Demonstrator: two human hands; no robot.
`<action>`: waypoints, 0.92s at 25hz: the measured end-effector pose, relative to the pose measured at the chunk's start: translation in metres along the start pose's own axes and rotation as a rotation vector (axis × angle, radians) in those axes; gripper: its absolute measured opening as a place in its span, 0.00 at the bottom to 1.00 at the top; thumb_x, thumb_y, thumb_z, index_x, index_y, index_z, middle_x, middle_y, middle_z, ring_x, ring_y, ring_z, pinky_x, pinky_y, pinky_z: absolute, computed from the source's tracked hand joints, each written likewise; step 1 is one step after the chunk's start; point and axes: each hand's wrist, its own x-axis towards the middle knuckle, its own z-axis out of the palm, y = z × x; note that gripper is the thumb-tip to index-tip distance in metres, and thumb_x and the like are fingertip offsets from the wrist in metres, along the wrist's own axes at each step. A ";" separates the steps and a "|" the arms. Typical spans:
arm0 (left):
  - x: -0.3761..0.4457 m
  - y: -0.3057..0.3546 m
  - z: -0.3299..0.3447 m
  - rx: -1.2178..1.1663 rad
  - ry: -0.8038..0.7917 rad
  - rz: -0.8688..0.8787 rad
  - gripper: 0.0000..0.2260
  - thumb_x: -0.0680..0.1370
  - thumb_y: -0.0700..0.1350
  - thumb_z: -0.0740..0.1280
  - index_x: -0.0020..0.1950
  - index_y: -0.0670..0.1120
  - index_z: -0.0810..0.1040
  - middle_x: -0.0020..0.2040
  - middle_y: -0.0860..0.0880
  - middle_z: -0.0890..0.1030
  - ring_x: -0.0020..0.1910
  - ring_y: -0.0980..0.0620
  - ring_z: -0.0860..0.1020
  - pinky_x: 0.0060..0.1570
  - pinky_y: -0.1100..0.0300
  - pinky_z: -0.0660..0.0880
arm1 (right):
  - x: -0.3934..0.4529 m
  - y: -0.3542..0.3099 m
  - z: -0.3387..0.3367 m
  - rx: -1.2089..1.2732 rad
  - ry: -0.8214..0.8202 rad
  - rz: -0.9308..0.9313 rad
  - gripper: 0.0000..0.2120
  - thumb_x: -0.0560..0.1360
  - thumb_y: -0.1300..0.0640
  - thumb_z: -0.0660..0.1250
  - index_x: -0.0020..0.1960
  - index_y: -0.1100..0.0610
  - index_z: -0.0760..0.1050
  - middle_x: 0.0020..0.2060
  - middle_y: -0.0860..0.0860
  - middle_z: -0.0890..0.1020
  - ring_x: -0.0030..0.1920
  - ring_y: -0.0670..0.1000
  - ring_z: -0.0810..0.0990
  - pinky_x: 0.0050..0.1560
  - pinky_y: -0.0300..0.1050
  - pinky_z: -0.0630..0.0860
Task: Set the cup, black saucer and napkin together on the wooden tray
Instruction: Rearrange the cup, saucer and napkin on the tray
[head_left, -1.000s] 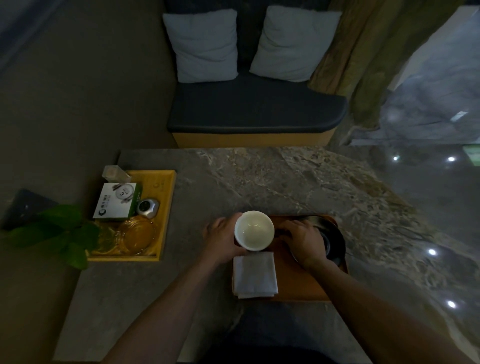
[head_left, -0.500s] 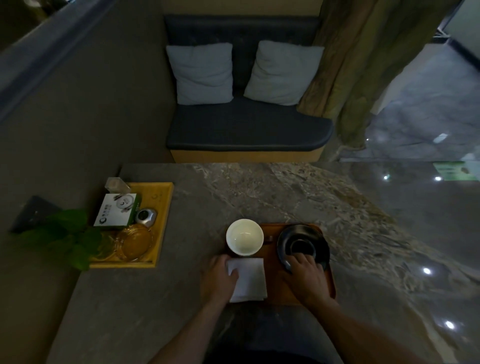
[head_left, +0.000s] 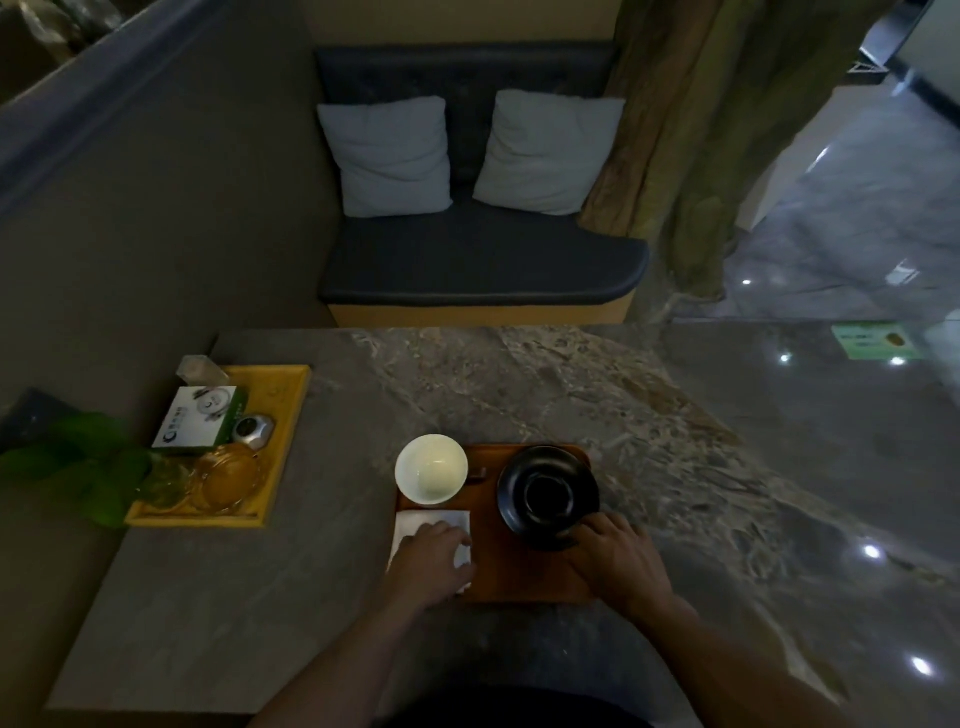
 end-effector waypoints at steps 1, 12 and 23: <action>0.004 0.007 -0.002 0.028 -0.023 -0.003 0.20 0.76 0.57 0.66 0.66 0.53 0.75 0.67 0.51 0.75 0.66 0.50 0.72 0.61 0.52 0.71 | -0.001 0.009 -0.001 -0.013 -0.002 -0.013 0.16 0.78 0.41 0.55 0.65 0.42 0.68 0.65 0.47 0.74 0.63 0.54 0.71 0.57 0.51 0.68; 0.036 0.060 0.013 -0.004 0.072 -0.078 0.40 0.71 0.60 0.72 0.78 0.52 0.58 0.77 0.49 0.63 0.75 0.47 0.63 0.69 0.49 0.67 | 0.032 0.052 -0.018 0.009 -0.100 -0.031 0.46 0.71 0.31 0.62 0.78 0.51 0.45 0.78 0.52 0.54 0.77 0.58 0.49 0.73 0.63 0.53; 0.051 0.060 0.035 -0.010 0.042 -0.129 0.49 0.72 0.64 0.69 0.80 0.53 0.39 0.81 0.54 0.39 0.80 0.47 0.50 0.76 0.47 0.54 | 0.065 0.056 0.001 -0.033 -0.179 -0.083 0.51 0.69 0.26 0.59 0.78 0.51 0.39 0.79 0.47 0.42 0.78 0.56 0.39 0.73 0.66 0.44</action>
